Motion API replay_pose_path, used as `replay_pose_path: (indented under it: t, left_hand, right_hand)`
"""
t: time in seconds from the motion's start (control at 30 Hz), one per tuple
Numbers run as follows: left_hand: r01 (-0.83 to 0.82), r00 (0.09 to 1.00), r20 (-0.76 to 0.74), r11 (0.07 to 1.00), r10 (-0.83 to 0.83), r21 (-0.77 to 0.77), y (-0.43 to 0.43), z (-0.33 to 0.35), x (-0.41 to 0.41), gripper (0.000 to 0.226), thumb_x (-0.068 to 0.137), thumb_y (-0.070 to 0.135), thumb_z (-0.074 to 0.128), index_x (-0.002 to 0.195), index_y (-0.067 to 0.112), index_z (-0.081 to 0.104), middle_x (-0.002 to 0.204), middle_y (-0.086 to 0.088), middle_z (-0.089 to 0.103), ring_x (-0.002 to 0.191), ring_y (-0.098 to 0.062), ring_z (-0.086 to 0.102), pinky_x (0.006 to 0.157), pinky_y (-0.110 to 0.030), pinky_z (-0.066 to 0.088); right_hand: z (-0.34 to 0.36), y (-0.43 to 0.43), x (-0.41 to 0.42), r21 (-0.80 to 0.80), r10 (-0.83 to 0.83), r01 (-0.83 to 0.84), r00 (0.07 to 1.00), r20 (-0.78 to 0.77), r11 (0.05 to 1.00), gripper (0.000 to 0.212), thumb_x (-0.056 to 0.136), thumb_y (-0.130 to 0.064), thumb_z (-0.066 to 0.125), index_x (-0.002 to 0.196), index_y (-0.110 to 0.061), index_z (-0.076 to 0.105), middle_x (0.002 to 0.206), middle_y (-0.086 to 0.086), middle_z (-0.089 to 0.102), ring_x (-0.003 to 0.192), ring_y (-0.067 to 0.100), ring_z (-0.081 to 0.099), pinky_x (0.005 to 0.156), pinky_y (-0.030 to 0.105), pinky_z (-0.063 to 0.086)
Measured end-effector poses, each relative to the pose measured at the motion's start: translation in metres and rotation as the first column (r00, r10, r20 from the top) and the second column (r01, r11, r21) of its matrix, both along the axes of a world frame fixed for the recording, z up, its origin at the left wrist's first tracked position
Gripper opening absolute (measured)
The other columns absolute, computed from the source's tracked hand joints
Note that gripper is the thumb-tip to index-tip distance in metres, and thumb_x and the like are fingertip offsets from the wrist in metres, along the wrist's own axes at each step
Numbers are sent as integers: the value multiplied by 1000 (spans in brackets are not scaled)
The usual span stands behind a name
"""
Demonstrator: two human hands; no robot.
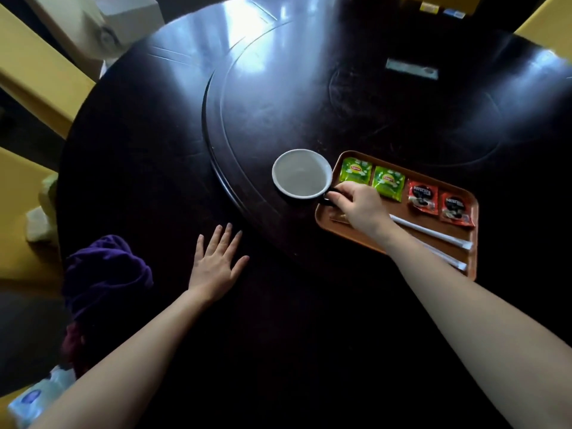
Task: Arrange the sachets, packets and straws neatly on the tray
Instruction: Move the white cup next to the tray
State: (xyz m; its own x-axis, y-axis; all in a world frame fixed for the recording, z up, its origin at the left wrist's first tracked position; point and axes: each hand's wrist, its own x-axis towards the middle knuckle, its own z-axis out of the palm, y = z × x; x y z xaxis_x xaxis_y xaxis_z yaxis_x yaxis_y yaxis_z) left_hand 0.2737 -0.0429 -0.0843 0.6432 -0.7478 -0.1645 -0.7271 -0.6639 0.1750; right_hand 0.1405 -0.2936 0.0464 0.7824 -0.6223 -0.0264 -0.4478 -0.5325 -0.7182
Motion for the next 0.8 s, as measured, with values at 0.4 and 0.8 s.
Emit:
replay_pose_path:
  t: [0.4, 0.8]
  left_hand:
    - [-6, 998, 69, 1000, 8, -24, 1, -6, 3, 74, 81, 67, -10, 144, 29, 3, 155, 3, -2, 144, -18, -8, 111, -36, -21]
    - [-8, 997, 81, 1000, 8, -1, 2, -8, 3, 73, 84, 65, -7, 143, 25, 8, 155, 0, 5, 144, -19, 0, 112, -37, -18]
  right_hand:
    - [-16, -34, 58, 123, 25, -21, 999, -38, 992, 14, 88, -19, 57, 87, -6, 64, 80, 14, 69, 69, 27, 71, 67, 34, 54]
    - [-24, -45, 60, 29, 30, -30, 999, -11, 999, 19, 87, -24, 58, 96, -9, 67, 76, 14, 67, 57, 18, 58, 59, 30, 52]
